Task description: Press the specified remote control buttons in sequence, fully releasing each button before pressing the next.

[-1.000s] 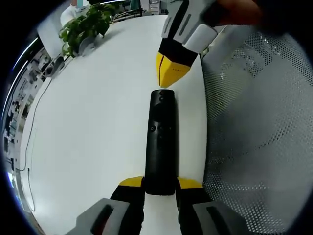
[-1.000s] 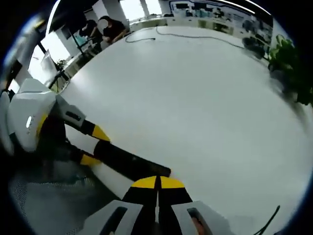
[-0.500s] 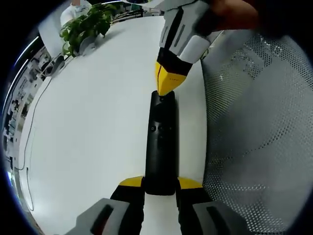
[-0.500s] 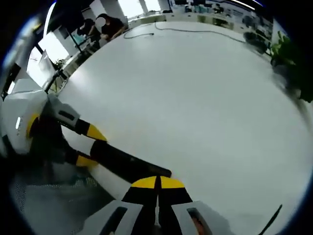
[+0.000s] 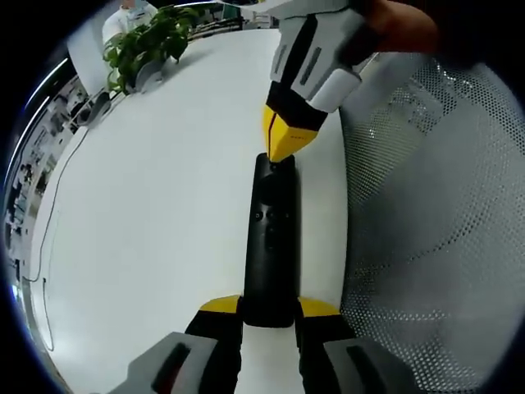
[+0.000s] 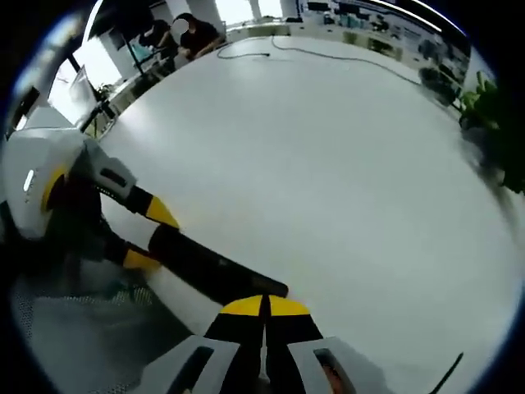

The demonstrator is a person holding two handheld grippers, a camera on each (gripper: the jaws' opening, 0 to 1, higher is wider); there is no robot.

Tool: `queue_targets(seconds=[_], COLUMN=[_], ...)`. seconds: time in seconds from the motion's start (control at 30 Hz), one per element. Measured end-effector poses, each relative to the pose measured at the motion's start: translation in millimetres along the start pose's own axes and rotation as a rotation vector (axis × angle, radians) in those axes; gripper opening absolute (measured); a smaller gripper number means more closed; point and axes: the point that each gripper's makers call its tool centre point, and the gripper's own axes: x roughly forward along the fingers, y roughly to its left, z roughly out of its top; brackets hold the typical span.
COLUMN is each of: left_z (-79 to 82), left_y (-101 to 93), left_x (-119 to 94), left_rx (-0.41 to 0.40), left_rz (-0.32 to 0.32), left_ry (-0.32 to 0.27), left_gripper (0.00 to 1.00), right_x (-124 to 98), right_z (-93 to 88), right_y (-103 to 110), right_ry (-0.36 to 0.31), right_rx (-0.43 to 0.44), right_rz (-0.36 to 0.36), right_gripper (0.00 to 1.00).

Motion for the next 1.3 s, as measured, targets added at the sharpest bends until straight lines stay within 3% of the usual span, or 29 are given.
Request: queue_targets(seconds=[0.33, 0.47, 0.67, 0.8, 0.87, 1.0, 1.17, 1.3], left_z=[0.0, 0.0, -0.3, -0.3, -0.4, -0.5, -0.6, -0.5], left_y=[-0.1, 0.0, -0.1, -0.1, -0.1, -0.2, -0.1, -0.1], left_x=[0, 0, 0, 0, 0, 0, 0, 0], left_rx=[0.003, 0.002, 0.004, 0.007, 0.004, -0.001, -0.005, -0.004], left_rz=[-0.001, -0.001, 0.0, 0.0, 0.001, 0.001, 0.001, 0.0], left_ry=[0.0, 0.004, 0.002, -0.002, -0.001, -0.004, -0.009, -0.007], left_gripper=[0.25, 0.25, 0.24, 0.24, 0.24, 0.25, 0.25, 0.25], right_x=[0, 1, 1, 2, 1, 0, -1, -5], right_z=[-1.0, -1.1, -0.7, -0.1, -0.2, -0.1, 1.0, 3.9], right_y=[1, 1, 0, -1, -1, -2, -5, -9], right_ry=[0.005, -0.007, -0.014, 0.0, -0.018, -0.01, -0.025, -0.052], right_rx=[-0.008, -0.122, -0.101, -0.056, 0.027, 0.091, 0.203, 0.246], right_rz=[0.002, -0.031, -0.026, -0.024, -0.017, 0.021, 0.058, 0.065], right_gripper=[0.0, 0.0, 0.0, 0.0, 0.0, 0.0, 0.0, 0.0])
